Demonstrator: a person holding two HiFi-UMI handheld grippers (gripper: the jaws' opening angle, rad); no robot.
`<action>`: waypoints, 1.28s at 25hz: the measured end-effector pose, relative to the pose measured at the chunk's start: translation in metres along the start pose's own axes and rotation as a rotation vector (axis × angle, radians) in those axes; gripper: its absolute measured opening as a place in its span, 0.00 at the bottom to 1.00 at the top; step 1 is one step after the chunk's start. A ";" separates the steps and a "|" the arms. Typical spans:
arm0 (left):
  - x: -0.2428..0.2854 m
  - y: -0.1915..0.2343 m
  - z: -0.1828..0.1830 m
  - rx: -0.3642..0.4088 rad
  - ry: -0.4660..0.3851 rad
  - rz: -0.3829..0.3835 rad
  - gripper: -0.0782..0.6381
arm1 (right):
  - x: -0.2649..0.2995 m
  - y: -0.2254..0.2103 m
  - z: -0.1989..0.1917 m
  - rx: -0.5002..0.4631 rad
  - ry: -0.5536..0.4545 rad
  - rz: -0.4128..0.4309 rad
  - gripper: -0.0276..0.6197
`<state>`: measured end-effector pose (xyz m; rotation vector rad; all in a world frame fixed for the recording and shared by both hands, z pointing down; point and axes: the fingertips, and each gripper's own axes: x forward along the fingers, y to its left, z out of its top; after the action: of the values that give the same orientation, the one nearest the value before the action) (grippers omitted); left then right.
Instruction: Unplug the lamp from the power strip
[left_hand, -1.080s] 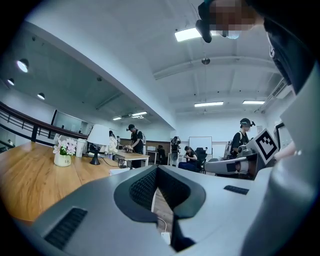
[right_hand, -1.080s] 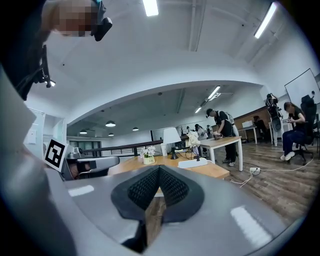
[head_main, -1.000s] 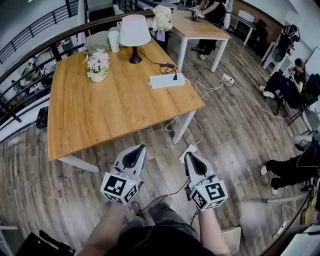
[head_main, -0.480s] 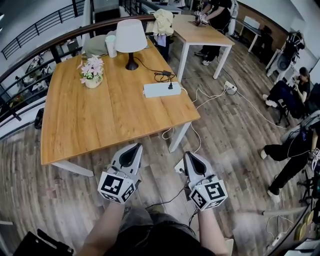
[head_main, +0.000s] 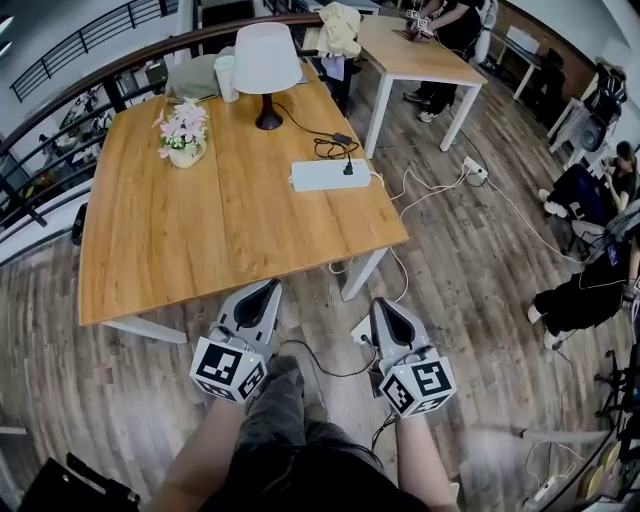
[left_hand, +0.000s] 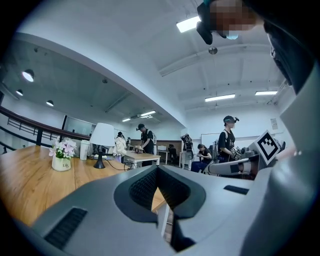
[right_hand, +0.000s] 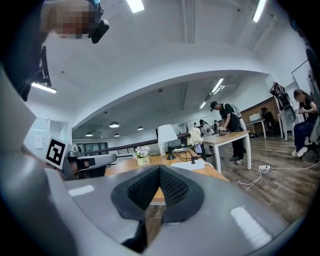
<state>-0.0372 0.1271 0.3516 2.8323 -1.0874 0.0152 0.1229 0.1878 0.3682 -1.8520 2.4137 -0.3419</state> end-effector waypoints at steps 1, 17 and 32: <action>0.006 0.003 0.000 0.000 0.003 0.000 0.10 | 0.006 -0.003 0.000 0.001 0.001 0.001 0.05; 0.156 0.082 -0.001 -0.035 0.024 -0.107 0.10 | 0.151 -0.075 0.015 0.008 0.041 -0.060 0.05; 0.222 0.122 -0.017 -0.039 0.087 -0.215 0.10 | 0.238 -0.096 0.004 0.027 0.092 -0.083 0.05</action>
<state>0.0468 -0.1093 0.3914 2.8670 -0.7539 0.0979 0.1507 -0.0648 0.4029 -1.9702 2.3813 -0.4731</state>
